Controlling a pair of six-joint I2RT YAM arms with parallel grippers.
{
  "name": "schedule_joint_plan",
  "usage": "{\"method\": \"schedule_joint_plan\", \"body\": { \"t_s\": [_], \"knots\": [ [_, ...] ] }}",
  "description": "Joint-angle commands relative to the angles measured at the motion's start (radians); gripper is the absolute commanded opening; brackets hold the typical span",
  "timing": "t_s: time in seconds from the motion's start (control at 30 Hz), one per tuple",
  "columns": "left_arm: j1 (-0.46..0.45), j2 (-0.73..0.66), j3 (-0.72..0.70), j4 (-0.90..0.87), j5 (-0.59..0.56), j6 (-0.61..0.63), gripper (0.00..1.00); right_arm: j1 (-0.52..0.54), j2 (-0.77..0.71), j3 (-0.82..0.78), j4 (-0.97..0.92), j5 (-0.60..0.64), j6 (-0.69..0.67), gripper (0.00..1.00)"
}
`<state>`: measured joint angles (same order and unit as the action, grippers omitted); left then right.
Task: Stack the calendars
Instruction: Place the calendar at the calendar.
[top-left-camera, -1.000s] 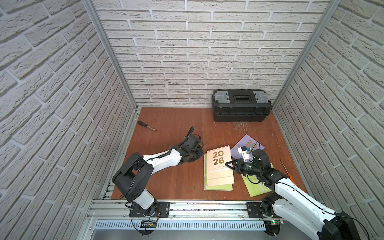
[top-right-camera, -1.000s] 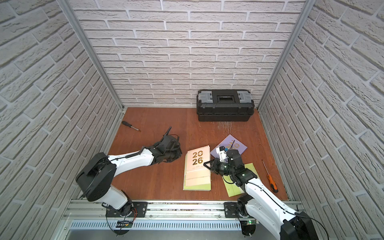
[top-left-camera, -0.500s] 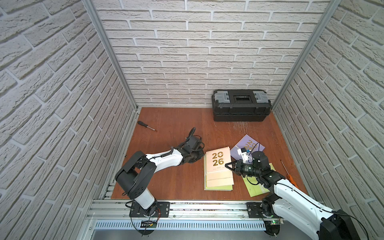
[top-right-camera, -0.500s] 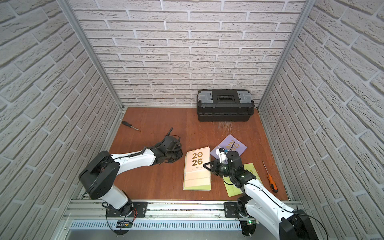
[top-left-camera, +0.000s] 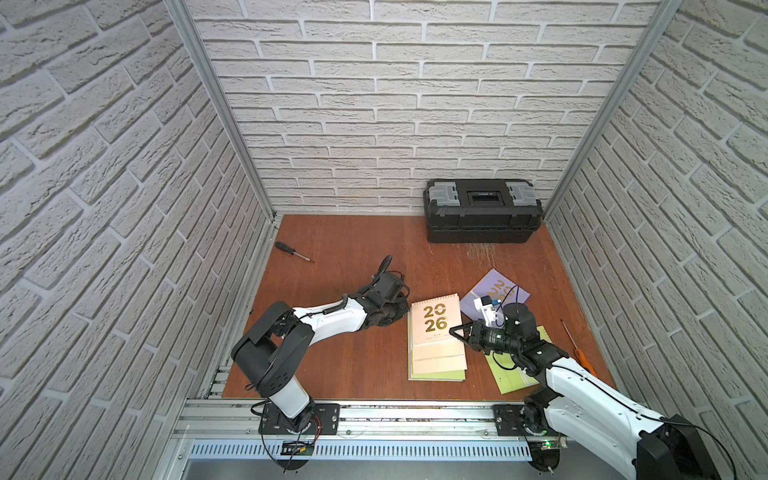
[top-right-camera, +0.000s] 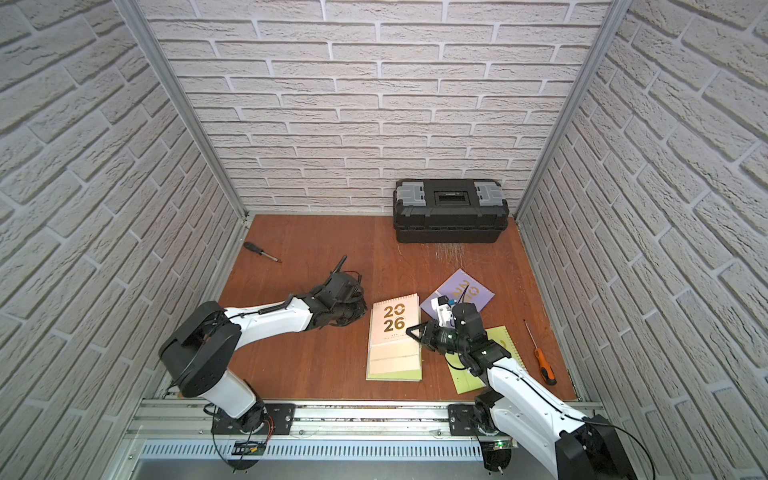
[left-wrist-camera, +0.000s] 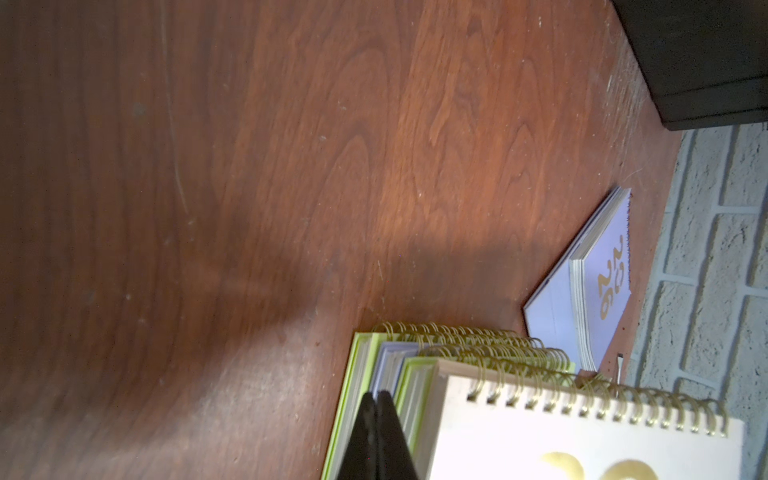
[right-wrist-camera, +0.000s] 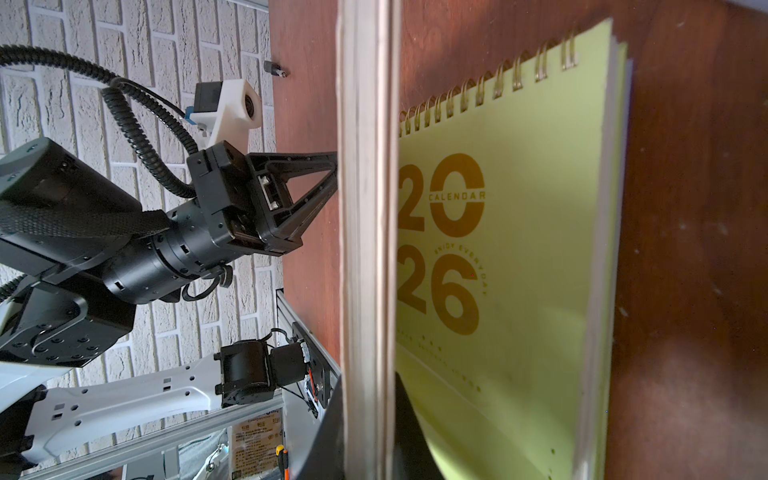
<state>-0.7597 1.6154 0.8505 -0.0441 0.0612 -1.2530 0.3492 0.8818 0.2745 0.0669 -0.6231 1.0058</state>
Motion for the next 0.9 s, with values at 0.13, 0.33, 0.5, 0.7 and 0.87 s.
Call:
{"method": "schedule_joint_plan", "body": {
  "t_s": [0.13,0.33,0.5,0.7,0.87],
  "knots": [
    [-0.004,0.017,-0.01,0.031,0.003,-0.01,0.0,-0.004,-0.001,-0.012,-0.049,0.03,-0.04,0.07],
    [-0.005,0.021,-0.009,0.029,0.005,-0.01,0.0,-0.004,0.003,-0.009,-0.073,0.045,-0.057,0.15],
    [-0.005,0.023,-0.01,0.027,0.005,-0.01,0.0,-0.004,0.008,-0.005,-0.093,0.059,-0.071,0.25],
    [-0.005,0.027,-0.009,0.029,0.006,-0.009,0.0,-0.004,0.013,0.016,-0.138,0.079,-0.099,0.31],
    [-0.001,0.02,-0.02,0.029,0.005,-0.011,0.0,-0.004,0.02,0.03,-0.168,0.095,-0.122,0.36]
  ]
}}
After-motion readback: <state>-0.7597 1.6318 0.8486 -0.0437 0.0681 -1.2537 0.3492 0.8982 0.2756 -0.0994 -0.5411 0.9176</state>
